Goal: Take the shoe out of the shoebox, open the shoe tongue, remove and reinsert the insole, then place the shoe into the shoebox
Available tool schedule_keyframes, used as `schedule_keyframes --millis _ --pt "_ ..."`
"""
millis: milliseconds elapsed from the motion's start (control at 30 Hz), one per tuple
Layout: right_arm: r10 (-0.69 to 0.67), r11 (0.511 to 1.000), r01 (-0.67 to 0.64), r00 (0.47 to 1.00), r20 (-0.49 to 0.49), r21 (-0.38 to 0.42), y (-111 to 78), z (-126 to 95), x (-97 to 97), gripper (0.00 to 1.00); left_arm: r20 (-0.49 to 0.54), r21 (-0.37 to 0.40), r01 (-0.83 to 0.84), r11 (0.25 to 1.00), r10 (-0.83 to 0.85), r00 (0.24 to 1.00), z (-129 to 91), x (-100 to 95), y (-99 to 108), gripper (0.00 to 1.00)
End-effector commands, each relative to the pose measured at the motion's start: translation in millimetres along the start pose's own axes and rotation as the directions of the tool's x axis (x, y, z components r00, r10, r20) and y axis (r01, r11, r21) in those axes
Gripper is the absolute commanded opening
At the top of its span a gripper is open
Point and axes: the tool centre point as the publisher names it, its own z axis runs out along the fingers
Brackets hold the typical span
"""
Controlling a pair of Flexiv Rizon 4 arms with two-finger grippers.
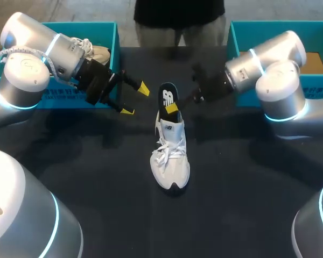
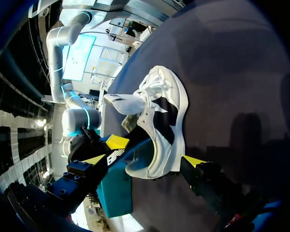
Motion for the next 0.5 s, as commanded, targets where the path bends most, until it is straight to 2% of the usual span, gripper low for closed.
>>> schedule_keyframes --millis 33,200,500 --pt "-0.007 1.000 0.007 1.000 -0.026 -0.002 2.0 12 -9.0 0.00 -0.001 -0.003 -0.001 1.000 0.001 1.000 1 0.1 0 1.00" --pt "-0.016 1.000 0.016 0.998 -0.053 0.007 0.5 18 -10.9 0.00 -0.001 -0.003 -0.001 1.000 0.001 1.000 1 0.1 0 1.00" --pt "0.033 0.997 -0.029 0.998 -0.058 0.065 -18.7 23 1.8 0.00 -0.001 -0.003 -0.001 1.000 0.001 1.000 1 0.1 0 1.00"
